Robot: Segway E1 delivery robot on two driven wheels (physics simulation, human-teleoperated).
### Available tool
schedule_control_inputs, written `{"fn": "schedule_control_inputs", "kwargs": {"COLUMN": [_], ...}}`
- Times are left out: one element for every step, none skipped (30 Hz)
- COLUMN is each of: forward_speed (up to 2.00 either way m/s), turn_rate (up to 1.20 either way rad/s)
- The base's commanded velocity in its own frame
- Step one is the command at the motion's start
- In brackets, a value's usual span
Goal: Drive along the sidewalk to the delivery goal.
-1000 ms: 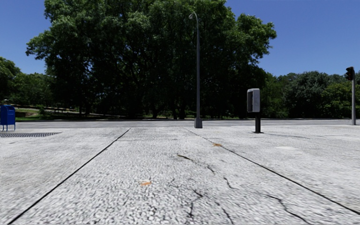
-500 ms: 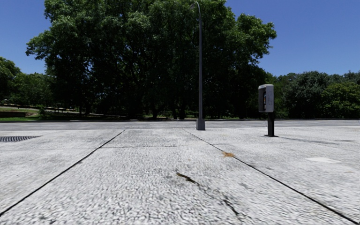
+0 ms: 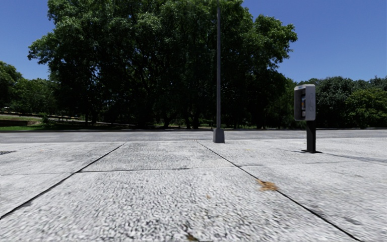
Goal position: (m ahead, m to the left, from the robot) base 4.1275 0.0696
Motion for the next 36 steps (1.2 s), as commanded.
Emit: {"fn": "schedule_control_inputs", "kwargs": {"forward_speed": [2.0, 2.0, 2.0, 2.0, 2.0, 2.0, 2.0, 2.0, 2.0, 2.0, 2.0, 2.0, 2.0, 2.0, 2.0, 2.0, 2.0, 2.0, 2.0, 2.0, 2.0, 2.0, 2.0, 2.0, 2.0, 2.0, 2.0, 2.0, 2.0, 2.0, 2.0, 2.0, 2.0, 2.0, 2.0, 2.0], "turn_rate": [0.22, 0.25, 0.25, 0.26, 0.27, 0.28, 0.28, 0.29, 0.29, 0.29, 0.29, 0.29, 0.29, 0.29, 0.29, 0.29, 0.29, 0.29, 0.29, 0.29, 0.29, 0.29, 0.29, 0.29, 0.29, 0.29, 0.29, 0.29, 0.27, 0.0, 0.0, 0.0, 0.0, 0.0, 0.0, 0.0]}}
